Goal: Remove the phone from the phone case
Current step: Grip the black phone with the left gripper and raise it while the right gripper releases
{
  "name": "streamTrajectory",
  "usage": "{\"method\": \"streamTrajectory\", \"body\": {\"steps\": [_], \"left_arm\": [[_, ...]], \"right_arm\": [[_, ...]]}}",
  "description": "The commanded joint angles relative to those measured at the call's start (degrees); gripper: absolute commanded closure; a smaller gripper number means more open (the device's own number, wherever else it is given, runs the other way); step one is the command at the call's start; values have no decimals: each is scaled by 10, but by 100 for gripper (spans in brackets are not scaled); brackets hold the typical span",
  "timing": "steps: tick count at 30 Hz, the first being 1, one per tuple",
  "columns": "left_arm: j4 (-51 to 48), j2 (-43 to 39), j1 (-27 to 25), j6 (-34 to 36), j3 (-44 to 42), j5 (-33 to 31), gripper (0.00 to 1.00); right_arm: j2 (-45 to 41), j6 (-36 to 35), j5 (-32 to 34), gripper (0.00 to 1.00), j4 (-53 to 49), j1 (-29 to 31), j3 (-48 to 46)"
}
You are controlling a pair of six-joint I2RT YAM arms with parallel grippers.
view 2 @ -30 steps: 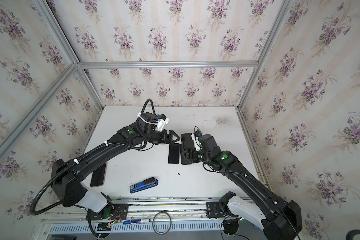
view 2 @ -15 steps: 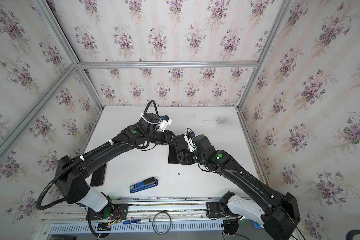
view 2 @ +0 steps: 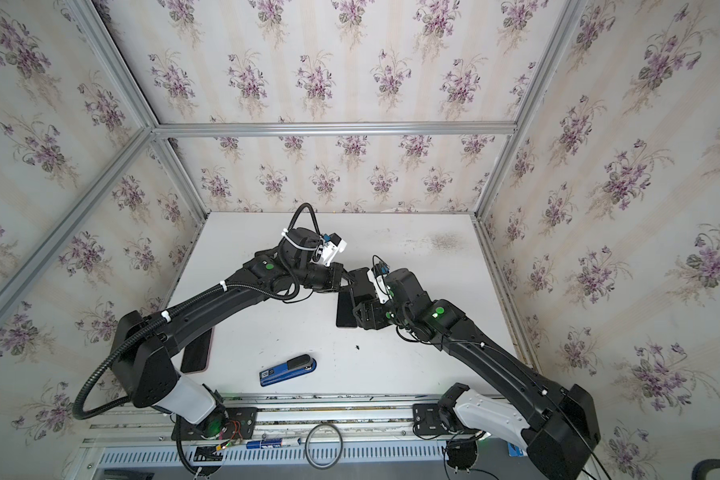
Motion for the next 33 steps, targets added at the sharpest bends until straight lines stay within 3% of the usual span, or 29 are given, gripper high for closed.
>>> {"method": "streamTrajectory", "body": {"steps": [1, 3, 7, 9, 13, 16, 23, 29, 33], "left_arm": [[6, -2, -1, 12, -4, -1, 100], [5, -7, -1, 14, -5, -5, 100], [5, -27, 7, 17, 1, -29, 100], [6, -43, 14, 20, 11, -52, 100], [7, -65, 33, 20, 44, -83, 100], [13, -75, 53, 12, 73, -99, 100], [52, -102, 72, 2, 124, -129, 100], [143, -141, 83, -37, 100, -137, 100], [197, -162, 89, -73, 71, -126, 100]], "right_arm": [[-3, -27, -6, 83, 44, 1, 10], [-7, -32, -2, 77, 45, 0, 11], [-23, -34, 10, 46, 48, 1, 10], [-39, -31, 19, 25, 54, 1, 9], [-74, -33, 29, 7, 62, 0, 14], [-88, -34, 29, 1, 62, 0, 31], [-83, -25, -1, 0, 79, 1, 68], [-73, 9, -45, 0, 168, -3, 74], [-70, 28, -81, 1, 280, -7, 52]]}}
